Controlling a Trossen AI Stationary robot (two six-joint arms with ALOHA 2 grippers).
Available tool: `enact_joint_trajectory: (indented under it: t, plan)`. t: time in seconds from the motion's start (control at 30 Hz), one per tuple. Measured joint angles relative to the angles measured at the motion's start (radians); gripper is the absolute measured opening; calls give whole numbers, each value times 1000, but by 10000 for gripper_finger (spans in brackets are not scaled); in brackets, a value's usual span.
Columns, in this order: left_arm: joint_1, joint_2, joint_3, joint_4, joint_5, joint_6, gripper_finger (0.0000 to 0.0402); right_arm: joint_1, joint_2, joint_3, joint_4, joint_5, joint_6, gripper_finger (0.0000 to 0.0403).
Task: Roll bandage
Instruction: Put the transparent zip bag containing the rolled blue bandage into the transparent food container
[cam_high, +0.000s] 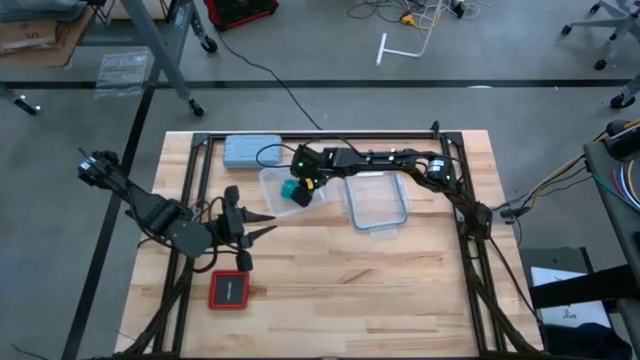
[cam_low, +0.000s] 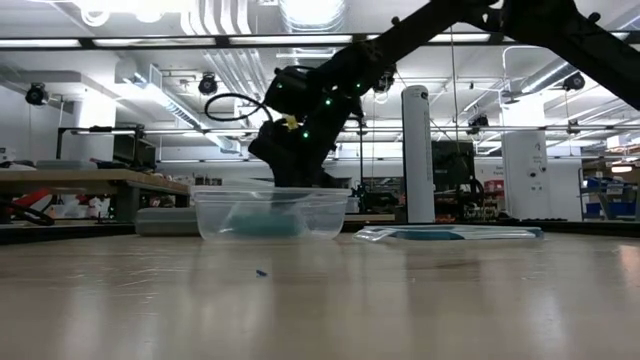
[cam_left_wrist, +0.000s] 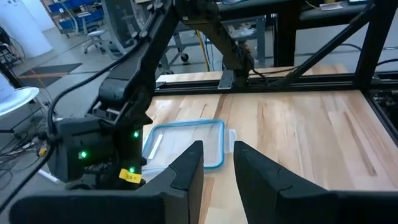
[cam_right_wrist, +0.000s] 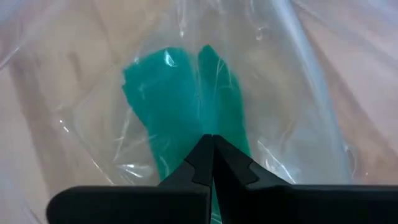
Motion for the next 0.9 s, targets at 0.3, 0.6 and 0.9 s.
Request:
enact_joint_trajectory:
  t: [0.3, 0.6, 0.9]
  plan:
    - [0, 2, 0, -8, 0, -2, 82, 0, -23, 1, -202, -90, 0, 0]
    - [0, 2, -3, -9, 0, -2, 77, 6, -129, 0, -228, -151, -12, 0]
    - [0, 2, -5, -8, 0, 0, 78, 36, -137, 1, -25, 31, -22, 0]
